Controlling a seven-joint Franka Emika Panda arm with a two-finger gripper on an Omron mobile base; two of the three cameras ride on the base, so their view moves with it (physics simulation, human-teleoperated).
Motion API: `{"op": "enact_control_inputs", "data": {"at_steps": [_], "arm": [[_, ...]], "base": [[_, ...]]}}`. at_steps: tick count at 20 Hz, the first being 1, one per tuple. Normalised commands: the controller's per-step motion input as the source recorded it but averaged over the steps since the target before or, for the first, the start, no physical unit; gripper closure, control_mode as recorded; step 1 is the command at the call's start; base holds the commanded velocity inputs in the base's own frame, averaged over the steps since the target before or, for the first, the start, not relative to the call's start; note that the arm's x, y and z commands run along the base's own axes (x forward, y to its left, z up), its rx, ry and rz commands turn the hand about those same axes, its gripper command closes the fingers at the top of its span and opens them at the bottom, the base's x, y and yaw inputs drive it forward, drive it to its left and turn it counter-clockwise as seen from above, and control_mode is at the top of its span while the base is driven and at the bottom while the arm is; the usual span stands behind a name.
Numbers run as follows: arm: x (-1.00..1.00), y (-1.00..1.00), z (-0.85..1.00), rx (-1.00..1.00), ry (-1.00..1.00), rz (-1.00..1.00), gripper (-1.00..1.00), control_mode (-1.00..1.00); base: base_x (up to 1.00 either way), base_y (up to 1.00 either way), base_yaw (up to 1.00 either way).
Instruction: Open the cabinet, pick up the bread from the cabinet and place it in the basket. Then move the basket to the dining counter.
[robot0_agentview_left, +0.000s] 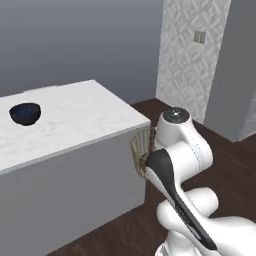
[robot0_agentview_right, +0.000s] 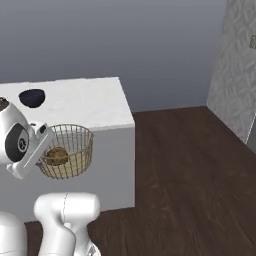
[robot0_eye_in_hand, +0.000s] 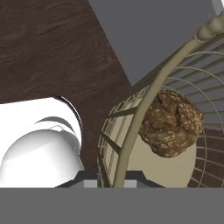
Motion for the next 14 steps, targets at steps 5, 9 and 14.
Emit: {"op": "enact_control_inputs", "data": {"at_steps": [5, 9, 14], "arm": [[0.0, 0.0, 0.0, 0.0, 0.0, 0.0, 1.0, 1.0], [0.0, 0.0, 0.0, 0.0, 0.0, 0.0, 1.0, 1.0], [0.0, 0.0, 0.0, 0.0, 0.0, 0.0, 1.0, 1.0]], "base": [[1.0, -0.34, 0.39], [1.0, -0.47, 0.42], [0.87, -0.22, 0.35]]}}
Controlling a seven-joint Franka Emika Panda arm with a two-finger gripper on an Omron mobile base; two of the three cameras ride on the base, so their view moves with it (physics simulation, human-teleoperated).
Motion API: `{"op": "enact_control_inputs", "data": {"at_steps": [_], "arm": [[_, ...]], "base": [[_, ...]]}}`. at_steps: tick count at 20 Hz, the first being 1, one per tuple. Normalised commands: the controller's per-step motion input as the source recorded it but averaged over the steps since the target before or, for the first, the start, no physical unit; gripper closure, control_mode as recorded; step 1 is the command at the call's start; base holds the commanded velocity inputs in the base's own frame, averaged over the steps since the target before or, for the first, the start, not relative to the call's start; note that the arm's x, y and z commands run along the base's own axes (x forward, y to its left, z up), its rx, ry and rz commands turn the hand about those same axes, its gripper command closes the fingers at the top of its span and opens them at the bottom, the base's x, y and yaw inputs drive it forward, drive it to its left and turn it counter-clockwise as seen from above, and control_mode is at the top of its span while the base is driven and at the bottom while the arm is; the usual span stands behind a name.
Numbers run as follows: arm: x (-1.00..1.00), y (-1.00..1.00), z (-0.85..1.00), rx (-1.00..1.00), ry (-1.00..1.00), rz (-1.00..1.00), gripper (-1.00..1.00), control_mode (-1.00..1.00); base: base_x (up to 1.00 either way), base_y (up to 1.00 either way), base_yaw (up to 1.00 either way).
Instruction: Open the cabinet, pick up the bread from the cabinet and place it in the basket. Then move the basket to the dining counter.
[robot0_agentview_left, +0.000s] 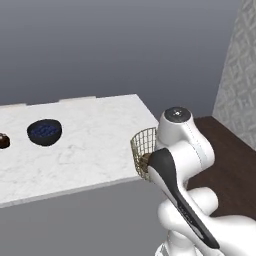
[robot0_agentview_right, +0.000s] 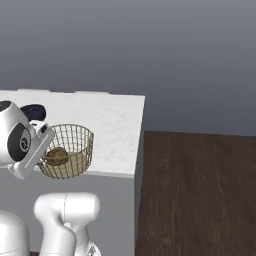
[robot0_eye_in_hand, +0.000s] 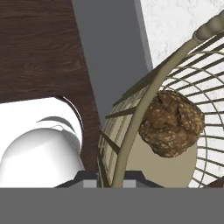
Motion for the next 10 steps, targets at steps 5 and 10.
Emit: {"op": "enact_control_inputs", "data": {"at_steps": [5, 10], "arm": [[0.0, 0.0, 0.0, 0.0, 0.0, 0.0, 1.0, 1.0], [0.0, 0.0, 0.0, 0.0, 0.0, 0.0, 1.0, 1.0]], "base": [[0.73, -0.06, 0.24], [0.15, 0.0, 0.03]]}}
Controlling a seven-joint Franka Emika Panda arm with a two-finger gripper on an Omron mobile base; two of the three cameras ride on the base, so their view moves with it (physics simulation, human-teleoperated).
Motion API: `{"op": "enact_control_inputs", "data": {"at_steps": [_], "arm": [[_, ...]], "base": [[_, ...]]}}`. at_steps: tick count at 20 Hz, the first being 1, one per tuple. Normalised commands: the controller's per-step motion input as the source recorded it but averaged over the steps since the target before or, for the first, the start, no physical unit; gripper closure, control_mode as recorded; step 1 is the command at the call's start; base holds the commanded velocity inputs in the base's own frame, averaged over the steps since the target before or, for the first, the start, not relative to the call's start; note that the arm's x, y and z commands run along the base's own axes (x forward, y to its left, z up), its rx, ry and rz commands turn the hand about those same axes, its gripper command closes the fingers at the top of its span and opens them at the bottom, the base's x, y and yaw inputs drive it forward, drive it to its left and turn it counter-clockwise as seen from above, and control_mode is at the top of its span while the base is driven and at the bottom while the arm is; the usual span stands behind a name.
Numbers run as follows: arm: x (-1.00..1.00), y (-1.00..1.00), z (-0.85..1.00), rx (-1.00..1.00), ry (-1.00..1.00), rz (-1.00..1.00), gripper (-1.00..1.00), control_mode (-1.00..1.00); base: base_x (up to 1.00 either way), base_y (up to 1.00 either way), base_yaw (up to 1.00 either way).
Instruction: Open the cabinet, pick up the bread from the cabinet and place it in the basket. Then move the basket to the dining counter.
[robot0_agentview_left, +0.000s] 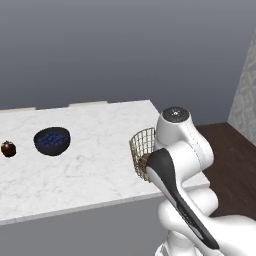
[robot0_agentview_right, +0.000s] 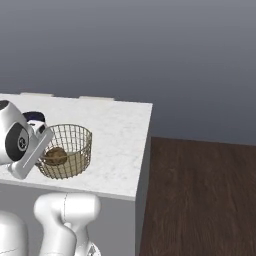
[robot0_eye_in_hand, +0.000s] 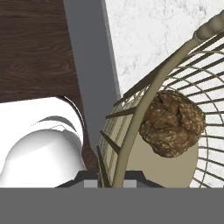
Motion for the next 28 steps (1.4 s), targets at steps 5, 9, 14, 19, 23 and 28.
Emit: {"op": "enact_control_inputs", "data": {"at_steps": [5, 9, 14, 19, 23, 28], "arm": [[0.0, 0.0, 0.0, 0.0, 0.0, 0.0, 1.0, 1.0], [0.86, 0.0, 0.0, 0.0, 0.01, 0.0, 1.0, -1.0], [1.0, -0.05, 0.0, 0.02, 0.02, 0.06, 1.0, -1.0], [1.0, 0.18, -0.16, 0.0, 0.02, 0.17, 1.0, -1.0], [1.0, 0.61, -0.54, 0.02, 0.03, 0.28, 1.0, -1.0], [1.0, 0.35, -0.38, 0.09, 0.0, 0.27, 1.0, -1.0]], "base": [[0.07, 0.0, 0.0], [0.0, 0.0, 0.0], [0.0, 0.0, 0.0], [0.0, 0.0, 0.0], [0.0, 0.0, 0.0], [0.0, 0.0, 0.0]]}}
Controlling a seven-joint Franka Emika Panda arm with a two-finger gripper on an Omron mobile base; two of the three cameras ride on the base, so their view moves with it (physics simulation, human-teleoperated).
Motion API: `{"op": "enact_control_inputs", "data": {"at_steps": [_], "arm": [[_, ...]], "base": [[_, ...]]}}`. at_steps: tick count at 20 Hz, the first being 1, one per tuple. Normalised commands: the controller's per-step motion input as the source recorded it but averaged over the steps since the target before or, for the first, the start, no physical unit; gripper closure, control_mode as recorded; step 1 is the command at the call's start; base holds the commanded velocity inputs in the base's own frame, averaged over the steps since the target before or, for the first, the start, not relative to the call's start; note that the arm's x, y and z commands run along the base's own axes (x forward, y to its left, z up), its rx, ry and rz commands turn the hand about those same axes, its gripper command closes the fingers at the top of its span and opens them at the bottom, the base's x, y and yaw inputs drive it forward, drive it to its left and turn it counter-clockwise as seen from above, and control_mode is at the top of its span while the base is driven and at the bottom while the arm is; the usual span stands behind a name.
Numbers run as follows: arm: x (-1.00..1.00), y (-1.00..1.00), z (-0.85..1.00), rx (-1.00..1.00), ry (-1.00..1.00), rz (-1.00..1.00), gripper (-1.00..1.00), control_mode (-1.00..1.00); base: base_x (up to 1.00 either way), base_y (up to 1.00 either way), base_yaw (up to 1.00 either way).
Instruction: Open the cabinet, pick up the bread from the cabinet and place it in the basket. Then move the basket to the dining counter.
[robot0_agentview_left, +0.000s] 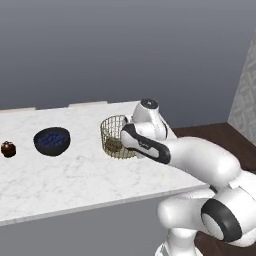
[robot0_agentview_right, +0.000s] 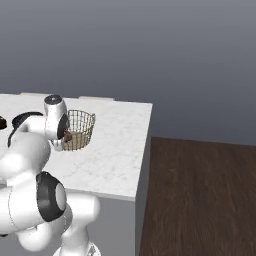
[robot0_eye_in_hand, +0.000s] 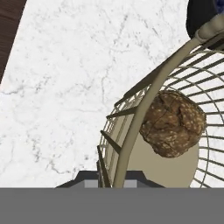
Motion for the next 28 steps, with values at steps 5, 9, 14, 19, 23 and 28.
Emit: {"op": "enact_control_inputs", "data": {"at_steps": [5, 9, 14, 19, 23, 28], "arm": [[1.0, 0.39, -0.25, 0.07, 0.0, 0.23, 1.0, -1.0], [1.0, 0.35, -0.33, 0.02, 0.03, 0.14, 1.0, -1.0], [0.92, 0.27, -0.18, 0.0, 0.06, 0.06, 1.0, -1.0], [0.44, 0.3, -0.4, 0.0, 0.12, 0.0, 1.0, -1.0], [0.25, 0.31, -0.56, -0.03, 0.09, 0.03, 1.0, -1.0], [0.0, 0.06, -0.32, -0.03, 0.06, 0.08, -1.0, -1.0]], "base": [[0.0, 0.0, 0.0], [0.0, 0.0, 0.0], [0.0, 0.0, 0.0], [0.0, 0.0, 0.0], [0.0, 0.0, 0.0], [0.0, 0.0, 0.0]]}}
